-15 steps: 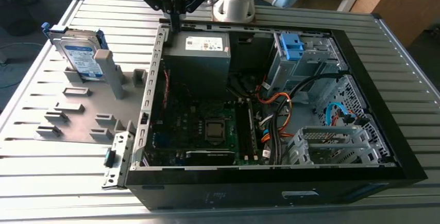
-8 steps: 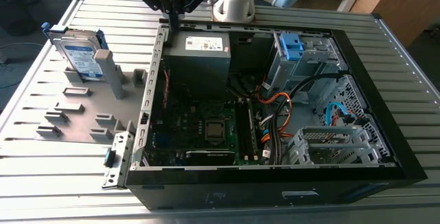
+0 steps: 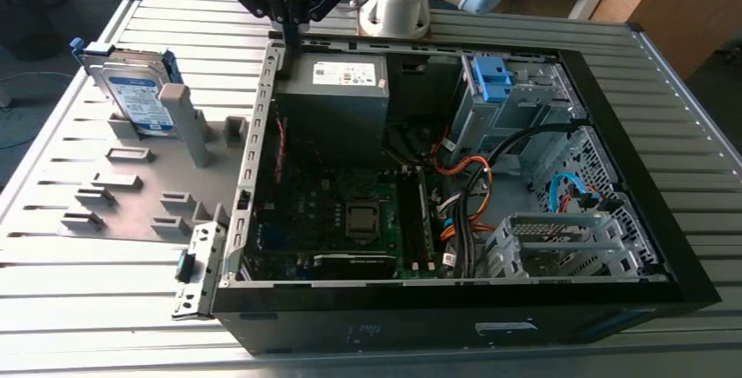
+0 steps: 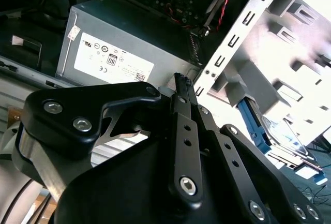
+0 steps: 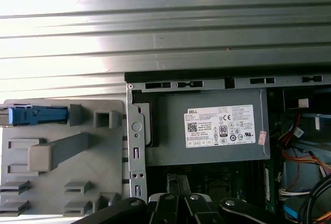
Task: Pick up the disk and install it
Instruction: 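Reach for the disk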
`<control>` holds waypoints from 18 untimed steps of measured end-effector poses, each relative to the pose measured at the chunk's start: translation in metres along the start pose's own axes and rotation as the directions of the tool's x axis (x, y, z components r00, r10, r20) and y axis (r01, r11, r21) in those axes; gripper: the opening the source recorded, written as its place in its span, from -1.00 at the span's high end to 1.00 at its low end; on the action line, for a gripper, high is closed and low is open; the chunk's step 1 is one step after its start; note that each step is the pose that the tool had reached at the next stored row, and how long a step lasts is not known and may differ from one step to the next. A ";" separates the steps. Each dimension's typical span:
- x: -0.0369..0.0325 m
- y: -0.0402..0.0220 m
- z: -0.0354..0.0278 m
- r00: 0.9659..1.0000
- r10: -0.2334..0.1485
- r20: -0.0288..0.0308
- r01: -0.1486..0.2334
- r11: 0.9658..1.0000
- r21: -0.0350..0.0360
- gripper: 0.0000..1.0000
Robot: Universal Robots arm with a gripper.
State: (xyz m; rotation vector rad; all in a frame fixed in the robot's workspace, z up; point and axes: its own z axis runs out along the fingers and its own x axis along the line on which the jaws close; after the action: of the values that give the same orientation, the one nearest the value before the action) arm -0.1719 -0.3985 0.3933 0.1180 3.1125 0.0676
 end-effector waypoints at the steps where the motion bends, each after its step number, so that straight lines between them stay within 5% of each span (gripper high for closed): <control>1: 0.0002 0.0000 0.0000 1.000 0.000 0.000 0.000 1.000 0.000 0.79; 18: 0.0044 -0.0003 -0.0001 1.000 0.000 0.000 0.000 1.000 0.000 0.79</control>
State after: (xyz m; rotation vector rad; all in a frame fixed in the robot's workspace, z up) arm -0.1764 -0.3986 0.3933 0.1180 3.1125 0.0676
